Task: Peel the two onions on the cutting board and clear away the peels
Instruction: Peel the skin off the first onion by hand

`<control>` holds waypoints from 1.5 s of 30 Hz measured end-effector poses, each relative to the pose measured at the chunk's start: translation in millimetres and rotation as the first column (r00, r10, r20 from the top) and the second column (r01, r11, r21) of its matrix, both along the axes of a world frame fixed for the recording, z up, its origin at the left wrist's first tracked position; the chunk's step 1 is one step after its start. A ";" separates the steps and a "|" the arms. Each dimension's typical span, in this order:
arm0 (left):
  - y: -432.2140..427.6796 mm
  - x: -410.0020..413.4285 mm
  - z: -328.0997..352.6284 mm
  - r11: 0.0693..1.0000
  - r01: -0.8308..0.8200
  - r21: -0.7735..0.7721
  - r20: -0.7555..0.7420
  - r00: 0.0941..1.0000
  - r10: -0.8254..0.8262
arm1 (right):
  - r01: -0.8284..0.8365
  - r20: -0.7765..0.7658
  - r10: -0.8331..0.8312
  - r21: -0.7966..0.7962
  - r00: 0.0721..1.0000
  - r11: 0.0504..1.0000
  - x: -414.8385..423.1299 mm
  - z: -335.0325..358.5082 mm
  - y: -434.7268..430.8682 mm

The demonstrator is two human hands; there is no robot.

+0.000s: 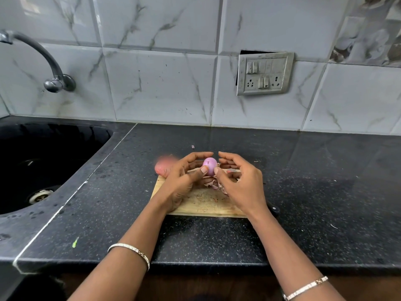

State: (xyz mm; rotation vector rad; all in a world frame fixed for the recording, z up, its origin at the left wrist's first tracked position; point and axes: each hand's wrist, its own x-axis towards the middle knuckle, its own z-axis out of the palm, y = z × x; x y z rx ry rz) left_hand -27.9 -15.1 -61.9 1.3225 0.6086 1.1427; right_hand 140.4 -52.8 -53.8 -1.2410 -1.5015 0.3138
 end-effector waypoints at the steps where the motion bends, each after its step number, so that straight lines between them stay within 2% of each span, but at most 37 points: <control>1: 0.2 -0.2 0.2 1.000 0.010 -0.012 0.009 1.000 -0.010 | -0.028 -0.021 0.028 -0.001 0.999 1.000 0.1 0.3 0.1; 8: -0.1 -1.1 2.9 0.995 0.061 -0.078 0.029 0.998 -0.059 | -0.042 -0.143 0.040 -0.013 0.989 0.999 2.5 2.4 -0.3; 15: -2.0 -2.4 3.5 0.995 0.064 -0.072 0.027 0.998 -0.062 | 0.001 -0.045 -0.002 -0.016 0.999 1.000 1.4 -0.5 2.8; 21: -3.4 -1.7 3.8 0.998 0.059 -0.038 0.009 0.998 -0.059 | -0.108 -0.020 0.107 -0.026 0.994 0.994 -0.4 -0.4 0.8; 27: -2.7 -0.9 4.1 0.995 0.063 -0.073 0.020 0.998 -0.061 | -0.249 -0.151 0.232 -0.105 0.961 0.963 1.3 -4.0 4.0; 33: 0.3 0.4 3.1 0.992 0.040 -0.119 0.030 0.999 -0.037 | -0.234 -0.305 0.188 -0.123 0.934 0.964 2.2 -7.9 5.7; 36: 1.0 -0.2 1.3 0.992 0.018 -0.122 0.021 1.000 -0.016 | -0.169 -0.221 0.150 -0.069 0.964 0.983 3.0 -3.8 2.3; 38: 0.1 0.3 1.6 0.994 0.022 -0.103 0.011 1.000 -0.021 | -0.199 -0.173 0.189 -0.043 0.967 0.979 0.7 0.3 -1.3; 41: -0.8 0.8 2.6 0.998 0.016 -0.053 -0.020 1.000 -0.017 | -0.165 -0.009 0.165 -0.010 0.986 0.986 -0.5 0.8 0.4; 42: -1.1 0.5 2.9 0.999 0.014 -0.042 -0.031 0.999 -0.015 | -0.152 0.005 0.152 0.002 0.988 0.988 -0.7 0.3 1.2; 45: -1.8 0.4 3.1 0.999 0.024 -0.040 -0.033 0.999 -0.026 | -0.130 -0.101 0.132 0.022 0.986 0.991 -1.0 0.5 1.0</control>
